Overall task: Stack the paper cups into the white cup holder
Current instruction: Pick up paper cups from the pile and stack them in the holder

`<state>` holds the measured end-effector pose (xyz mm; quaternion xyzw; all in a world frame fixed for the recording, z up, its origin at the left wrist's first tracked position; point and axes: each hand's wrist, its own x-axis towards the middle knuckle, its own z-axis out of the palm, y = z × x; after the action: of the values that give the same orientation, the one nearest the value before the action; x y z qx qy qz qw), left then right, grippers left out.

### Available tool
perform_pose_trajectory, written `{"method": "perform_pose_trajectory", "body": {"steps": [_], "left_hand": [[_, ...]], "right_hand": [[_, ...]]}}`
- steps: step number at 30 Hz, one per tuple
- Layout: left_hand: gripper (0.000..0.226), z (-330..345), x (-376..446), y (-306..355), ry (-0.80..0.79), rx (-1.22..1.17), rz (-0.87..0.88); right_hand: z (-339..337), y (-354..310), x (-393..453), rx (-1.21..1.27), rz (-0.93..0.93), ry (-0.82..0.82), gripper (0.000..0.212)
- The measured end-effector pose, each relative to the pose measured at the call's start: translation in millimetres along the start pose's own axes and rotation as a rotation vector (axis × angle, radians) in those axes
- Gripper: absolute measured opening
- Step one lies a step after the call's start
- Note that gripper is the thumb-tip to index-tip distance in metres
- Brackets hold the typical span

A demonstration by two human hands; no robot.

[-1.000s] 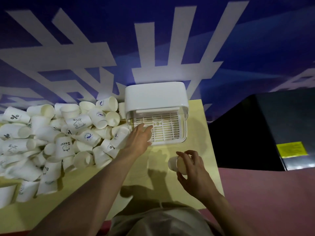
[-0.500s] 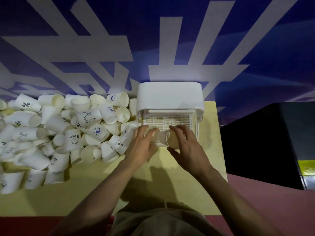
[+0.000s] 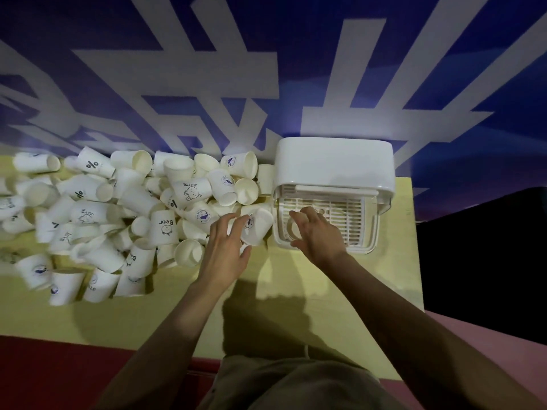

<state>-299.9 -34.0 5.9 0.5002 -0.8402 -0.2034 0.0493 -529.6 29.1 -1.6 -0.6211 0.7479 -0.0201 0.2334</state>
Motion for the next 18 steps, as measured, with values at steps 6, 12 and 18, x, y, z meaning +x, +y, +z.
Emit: {"method": "perform_pose_trajectory", "body": {"steps": [6, 12, 18], "left_hand": [[0.094, 21.7, 22.2, 1.6, -0.125, 0.108, -0.015], [0.110, 44.6, 36.7, 4.3, -0.168, 0.185, -0.012], [0.099, 49.6, 40.9, 0.4, -0.184, 0.208, 0.021]], "right_hand": [[11.7, 2.6, 4.6, 0.006, 0.028, -0.025, 0.082], [6.5, 7.2, -33.9, 0.060, 0.022, 0.114, 0.082], [8.9, 12.6, -73.7, 0.151, -0.011, 0.248, 0.075]]}}
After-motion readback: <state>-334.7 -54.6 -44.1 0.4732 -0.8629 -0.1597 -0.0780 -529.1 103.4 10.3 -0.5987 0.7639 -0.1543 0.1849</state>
